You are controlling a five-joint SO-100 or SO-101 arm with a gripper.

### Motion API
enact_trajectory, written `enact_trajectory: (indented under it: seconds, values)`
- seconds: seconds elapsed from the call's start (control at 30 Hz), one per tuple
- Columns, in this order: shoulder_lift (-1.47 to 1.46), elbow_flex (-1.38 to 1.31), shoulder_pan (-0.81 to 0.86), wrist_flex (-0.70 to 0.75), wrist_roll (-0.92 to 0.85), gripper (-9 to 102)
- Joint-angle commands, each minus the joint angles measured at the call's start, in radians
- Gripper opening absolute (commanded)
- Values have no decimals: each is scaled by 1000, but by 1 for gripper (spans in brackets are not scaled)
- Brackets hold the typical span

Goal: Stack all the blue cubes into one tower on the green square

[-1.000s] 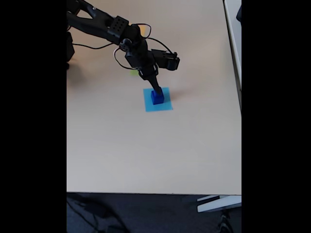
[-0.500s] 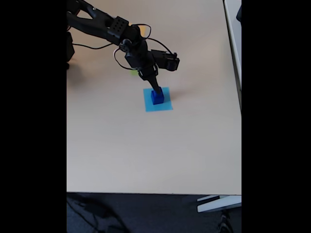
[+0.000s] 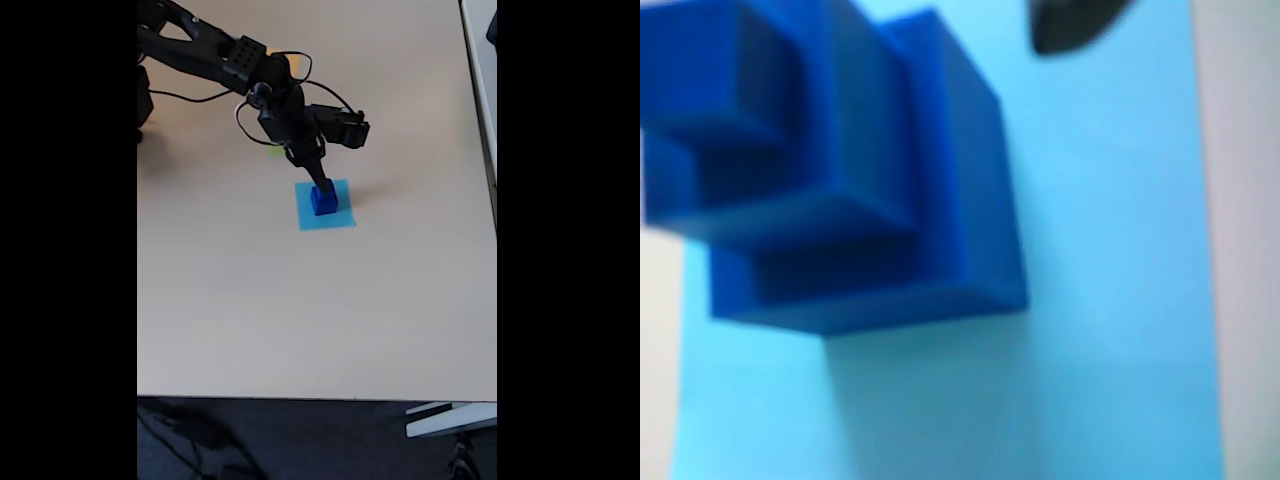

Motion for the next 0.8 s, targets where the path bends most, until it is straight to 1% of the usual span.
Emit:
enact_trajectory:
  seconds: [0.0,0.77]
  values:
    - [12,-60,8,8,8,22]
    - [11,-52,17,6,8,19]
